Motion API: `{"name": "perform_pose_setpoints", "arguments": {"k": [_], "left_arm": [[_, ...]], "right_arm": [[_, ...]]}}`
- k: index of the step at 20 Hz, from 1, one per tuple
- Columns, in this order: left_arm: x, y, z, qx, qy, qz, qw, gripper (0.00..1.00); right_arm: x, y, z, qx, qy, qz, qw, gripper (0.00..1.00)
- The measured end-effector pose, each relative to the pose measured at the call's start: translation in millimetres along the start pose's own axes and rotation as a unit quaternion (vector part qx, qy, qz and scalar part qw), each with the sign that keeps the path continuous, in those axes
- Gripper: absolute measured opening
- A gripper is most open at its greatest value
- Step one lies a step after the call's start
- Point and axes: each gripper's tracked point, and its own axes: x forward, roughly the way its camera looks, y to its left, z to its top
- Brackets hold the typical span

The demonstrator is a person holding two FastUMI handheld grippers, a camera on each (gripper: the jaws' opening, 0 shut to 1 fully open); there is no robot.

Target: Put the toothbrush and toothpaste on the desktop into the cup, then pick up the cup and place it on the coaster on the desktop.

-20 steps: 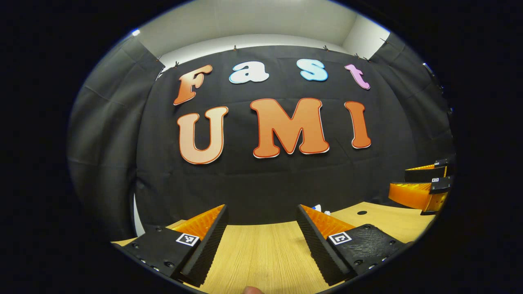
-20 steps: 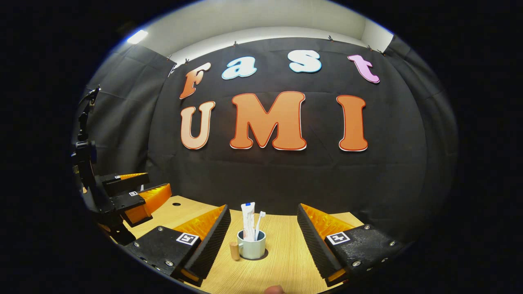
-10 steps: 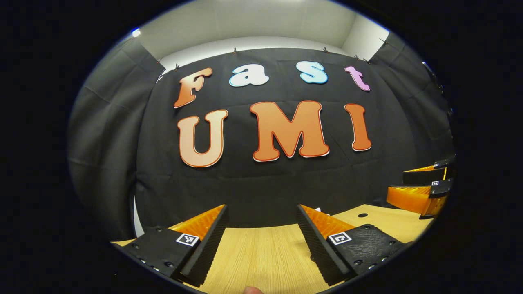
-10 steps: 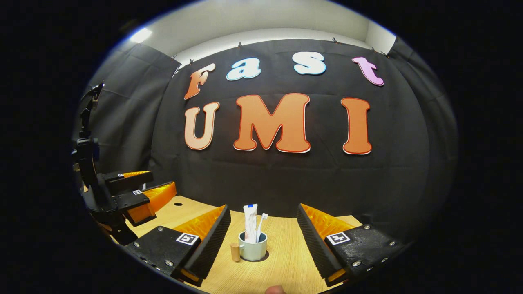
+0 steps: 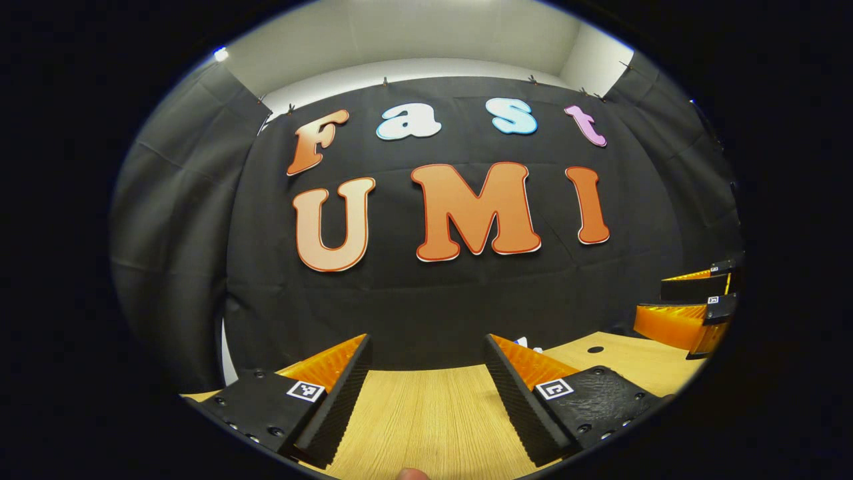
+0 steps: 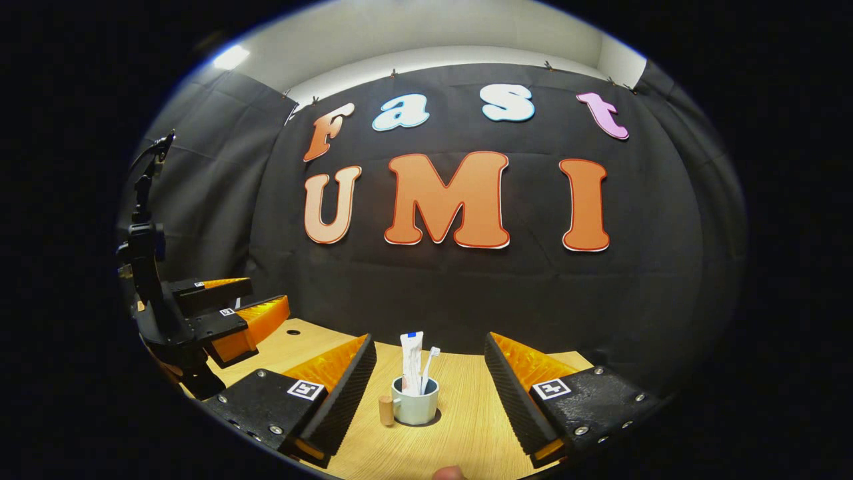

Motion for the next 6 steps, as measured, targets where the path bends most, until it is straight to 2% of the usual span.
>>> {"name": "perform_pose_setpoints", "arguments": {"k": [6], "left_arm": [[-2.7,-4.8,0.2,0.000,0.000,-0.004,1.000,0.99]], "right_arm": [[0.2,1.1,-0.6,0.004,-0.001,0.001,1.000,0.98]]}}
